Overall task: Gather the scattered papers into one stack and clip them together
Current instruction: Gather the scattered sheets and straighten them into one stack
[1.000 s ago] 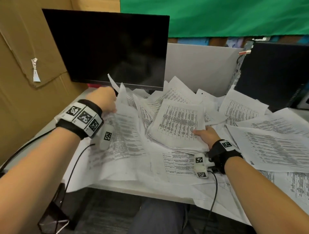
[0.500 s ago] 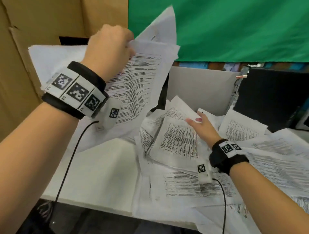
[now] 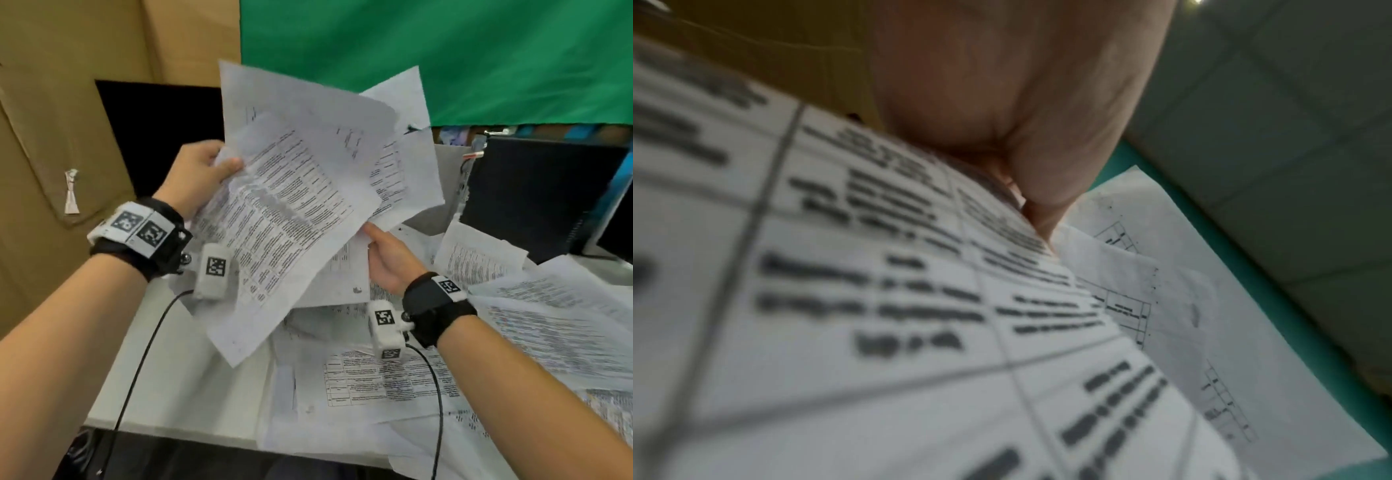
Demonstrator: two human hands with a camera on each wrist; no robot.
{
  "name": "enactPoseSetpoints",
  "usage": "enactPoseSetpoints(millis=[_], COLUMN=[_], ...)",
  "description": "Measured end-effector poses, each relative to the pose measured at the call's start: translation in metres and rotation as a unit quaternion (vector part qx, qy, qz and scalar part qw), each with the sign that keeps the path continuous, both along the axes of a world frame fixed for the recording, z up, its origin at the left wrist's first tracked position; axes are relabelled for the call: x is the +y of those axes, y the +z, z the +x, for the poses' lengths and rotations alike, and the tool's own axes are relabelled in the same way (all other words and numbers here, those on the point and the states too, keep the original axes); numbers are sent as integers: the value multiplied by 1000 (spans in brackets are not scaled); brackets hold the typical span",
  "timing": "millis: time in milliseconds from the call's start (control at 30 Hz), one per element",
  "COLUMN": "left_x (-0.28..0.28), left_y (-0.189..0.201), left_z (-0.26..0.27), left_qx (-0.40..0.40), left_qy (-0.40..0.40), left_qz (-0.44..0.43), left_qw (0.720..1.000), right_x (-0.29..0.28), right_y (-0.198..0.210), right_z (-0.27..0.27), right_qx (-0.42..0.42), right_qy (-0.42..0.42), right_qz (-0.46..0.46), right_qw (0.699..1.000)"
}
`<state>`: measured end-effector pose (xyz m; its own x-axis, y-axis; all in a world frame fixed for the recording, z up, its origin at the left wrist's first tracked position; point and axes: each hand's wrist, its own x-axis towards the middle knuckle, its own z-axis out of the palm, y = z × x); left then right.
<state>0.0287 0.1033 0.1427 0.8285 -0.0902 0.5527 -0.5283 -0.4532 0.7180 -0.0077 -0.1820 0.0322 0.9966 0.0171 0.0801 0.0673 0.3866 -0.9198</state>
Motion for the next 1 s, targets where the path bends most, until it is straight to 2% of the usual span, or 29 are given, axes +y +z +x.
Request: enactPoseSetpoints(millis=[67,200,300,367,433,500,600,700,800,867,1000], left_x=[-1,-12,-32,-45,-53,-53,-45,-46,-57,-65,-77], left_y=[-27,-83,-111,-122,-136,-149,-144,-121,-95,-85,-75], left_z=[11,23,22,19,22,27,28,22,16,19,23], left_qx=[18,79,171,215,224,204,153,114,107,143,189], left_qy=[15,115,79,24,14,54,75,3,-24,-31,-48], left_qz=[-18,-97,-145,-198,-219,-208,-204,-221,-230,-242,-259], left_qw=[1000,985,971,956,950,955,964,968,967,959,946], right_x=[-4,-8,-13,-14,-15,-21,-45,-65,-59,-51,-43], right_y=[1,-1,-10,-16,-20,-21,-16,-13,-2,4,23], right_z=[2,2,2,-1,-3,0,5,7,-4,-7,-13], right_qx=[17,73,92,99,104,101,119,111,86,53,17], right_qy=[-28,-139,-192,-176,-157,-189,-237,-189,-106,-56,-33], right_qz=[10,9,-31,-58,-97,-127,-192,-230,-200,-159,-93], right_qw=[999,988,977,978,977,969,945,948,970,984,995])
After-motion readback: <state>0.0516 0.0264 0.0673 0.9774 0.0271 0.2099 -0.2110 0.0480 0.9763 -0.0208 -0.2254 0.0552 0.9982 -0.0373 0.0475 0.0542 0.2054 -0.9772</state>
